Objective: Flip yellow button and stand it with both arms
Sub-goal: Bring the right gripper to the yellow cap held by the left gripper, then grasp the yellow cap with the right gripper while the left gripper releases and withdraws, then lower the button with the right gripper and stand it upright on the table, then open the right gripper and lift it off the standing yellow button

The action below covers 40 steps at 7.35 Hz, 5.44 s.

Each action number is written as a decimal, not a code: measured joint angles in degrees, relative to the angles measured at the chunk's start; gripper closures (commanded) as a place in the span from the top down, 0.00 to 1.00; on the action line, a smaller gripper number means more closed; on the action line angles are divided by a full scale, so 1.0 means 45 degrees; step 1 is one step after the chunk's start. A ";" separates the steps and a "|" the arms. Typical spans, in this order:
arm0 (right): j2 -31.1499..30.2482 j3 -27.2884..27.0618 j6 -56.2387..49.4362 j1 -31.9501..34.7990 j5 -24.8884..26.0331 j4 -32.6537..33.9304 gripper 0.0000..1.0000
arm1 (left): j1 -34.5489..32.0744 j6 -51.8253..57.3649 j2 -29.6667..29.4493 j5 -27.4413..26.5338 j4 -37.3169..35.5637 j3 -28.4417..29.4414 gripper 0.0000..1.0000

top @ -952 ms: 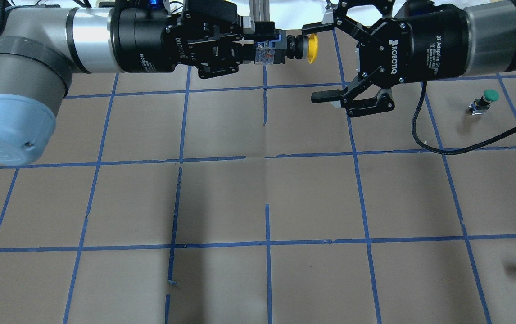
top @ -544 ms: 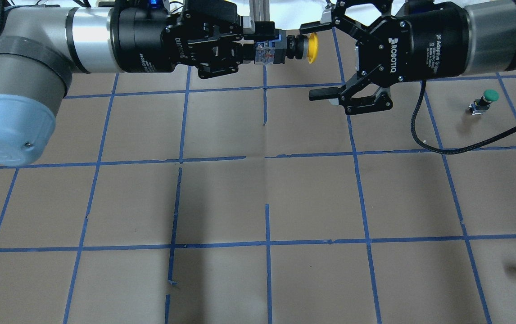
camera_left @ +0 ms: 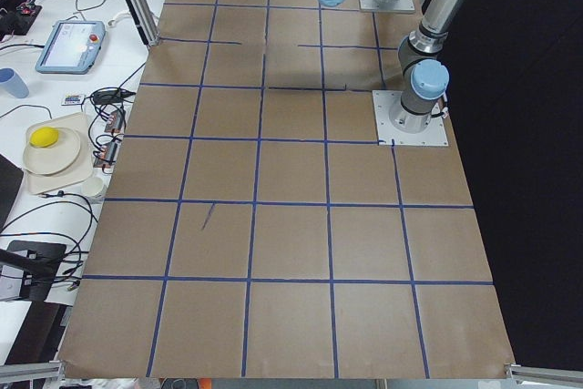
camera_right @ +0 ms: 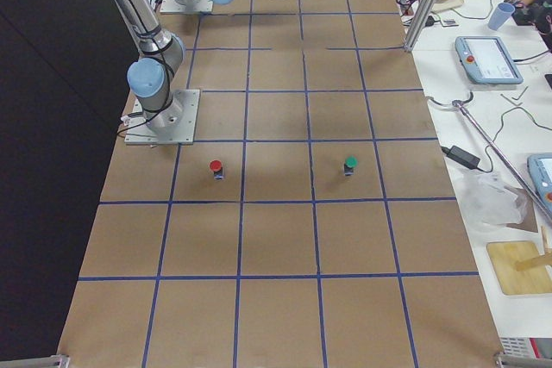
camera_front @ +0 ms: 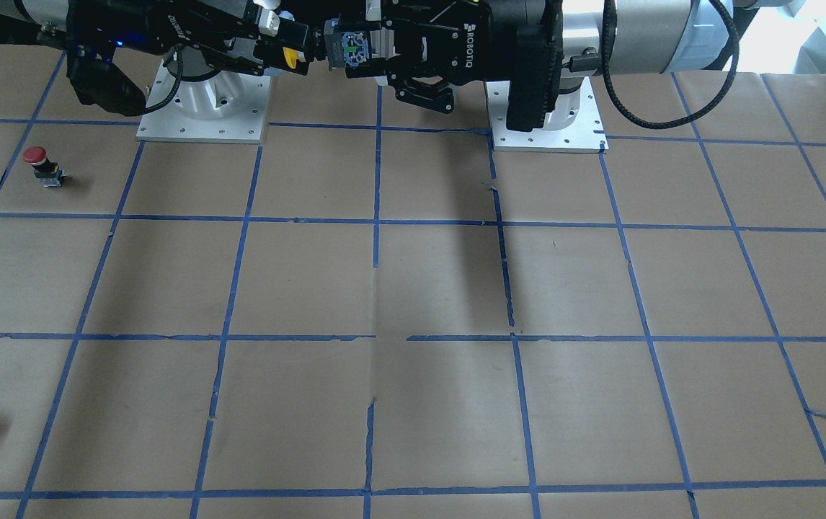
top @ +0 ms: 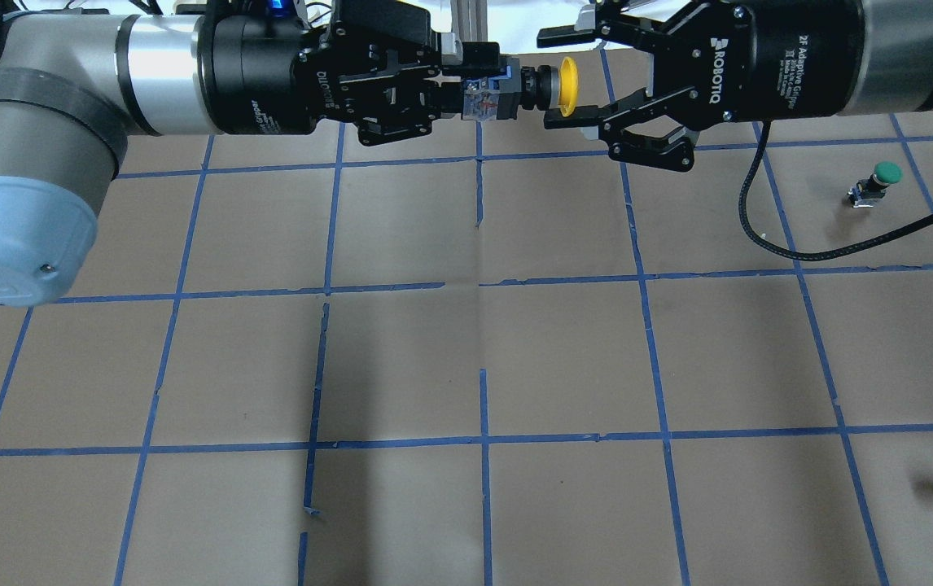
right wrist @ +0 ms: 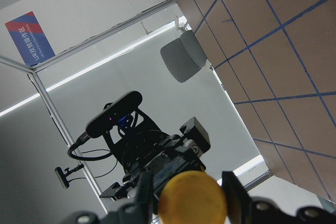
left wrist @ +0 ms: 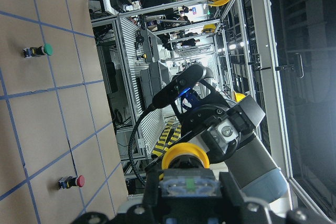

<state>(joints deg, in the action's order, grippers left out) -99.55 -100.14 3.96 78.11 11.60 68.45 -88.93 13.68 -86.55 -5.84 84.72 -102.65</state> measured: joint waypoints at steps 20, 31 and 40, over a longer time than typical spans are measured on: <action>-0.0795 -0.3287 -1.5173 -0.3612 1.4184 0.6582 0.17 | -0.0233 -0.0676 -0.1077 -1.8296 0.1216 0.3066 0.95; 0.3287 -0.4106 -3.9135 -0.8778 1.5351 1.1579 0.18 | 0.0277 0.0106 -0.0788 -1.8209 0.1123 0.3202 1.00; 0.4315 -0.1816 -3.6861 -0.8748 1.4420 0.9938 1.00 | 0.0264 0.0101 -0.0857 -1.8226 0.1097 0.3203 1.00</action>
<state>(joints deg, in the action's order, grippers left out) -80.13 -108.31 -161.91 38.75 76.48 113.17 -87.74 14.13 -90.41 -87.85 89.66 -88.24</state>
